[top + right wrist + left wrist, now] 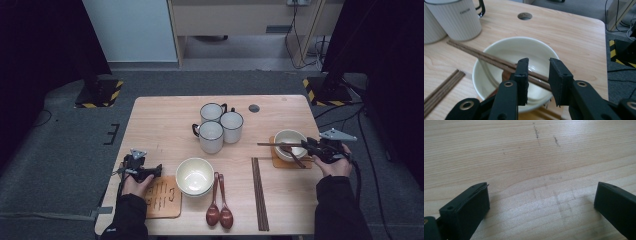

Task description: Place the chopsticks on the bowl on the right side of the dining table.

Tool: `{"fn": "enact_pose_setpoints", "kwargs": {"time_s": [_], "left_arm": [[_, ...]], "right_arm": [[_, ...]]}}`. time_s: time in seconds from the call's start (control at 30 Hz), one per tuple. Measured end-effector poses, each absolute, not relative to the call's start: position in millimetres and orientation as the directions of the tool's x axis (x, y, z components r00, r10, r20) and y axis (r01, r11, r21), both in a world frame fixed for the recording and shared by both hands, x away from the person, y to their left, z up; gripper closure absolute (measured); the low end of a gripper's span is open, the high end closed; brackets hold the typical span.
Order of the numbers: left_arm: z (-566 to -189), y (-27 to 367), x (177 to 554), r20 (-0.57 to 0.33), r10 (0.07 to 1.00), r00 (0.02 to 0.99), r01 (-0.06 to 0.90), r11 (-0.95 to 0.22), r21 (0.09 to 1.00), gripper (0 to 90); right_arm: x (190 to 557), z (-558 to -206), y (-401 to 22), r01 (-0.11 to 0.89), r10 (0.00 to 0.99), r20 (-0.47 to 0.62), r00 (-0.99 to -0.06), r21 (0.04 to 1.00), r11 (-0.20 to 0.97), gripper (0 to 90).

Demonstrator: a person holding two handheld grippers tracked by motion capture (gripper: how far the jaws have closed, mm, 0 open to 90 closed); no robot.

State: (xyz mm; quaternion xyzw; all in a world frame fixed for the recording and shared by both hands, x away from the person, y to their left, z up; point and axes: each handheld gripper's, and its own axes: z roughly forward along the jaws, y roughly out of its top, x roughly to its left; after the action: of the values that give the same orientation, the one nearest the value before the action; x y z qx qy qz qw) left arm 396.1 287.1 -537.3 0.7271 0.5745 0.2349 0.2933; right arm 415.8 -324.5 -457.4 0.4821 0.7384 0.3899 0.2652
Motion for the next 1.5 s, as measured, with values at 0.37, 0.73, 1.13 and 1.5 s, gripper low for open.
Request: {"fn": "enact_pose_setpoints", "kwargs": {"time_s": [0.37, 0.73, 1.13, 1.5], "left_arm": [[-537, 287, 396, 0.005, 0.973, 0.230, 0.698, -0.168, 0.696, 0.0], [-537, 287, 396, 0.005, 0.973, 0.230, 0.698, -0.169, 0.696, 0.0], [-537, 287, 396, 0.004, 0.973, 0.229, 0.698, -0.167, 0.697, 0.0], [-537, 287, 396, 0.004, 0.973, 0.229, 0.698, -0.168, 0.697, 0.0]], "right_arm": [[410, -465, -333, 0.542, 0.932, 0.001, -0.362, 0.813, 0.210, 77.4], [413, -470, -336, 0.567, 0.942, 0.002, -0.335, 0.799, 0.200, 77.1], [417, -472, -338, 0.574, 0.947, 0.004, -0.321, 0.796, 0.191, 75.1], [417, -470, -339, 0.564, 0.946, 0.006, -0.323, 0.804, 0.188, 73.1]]}}
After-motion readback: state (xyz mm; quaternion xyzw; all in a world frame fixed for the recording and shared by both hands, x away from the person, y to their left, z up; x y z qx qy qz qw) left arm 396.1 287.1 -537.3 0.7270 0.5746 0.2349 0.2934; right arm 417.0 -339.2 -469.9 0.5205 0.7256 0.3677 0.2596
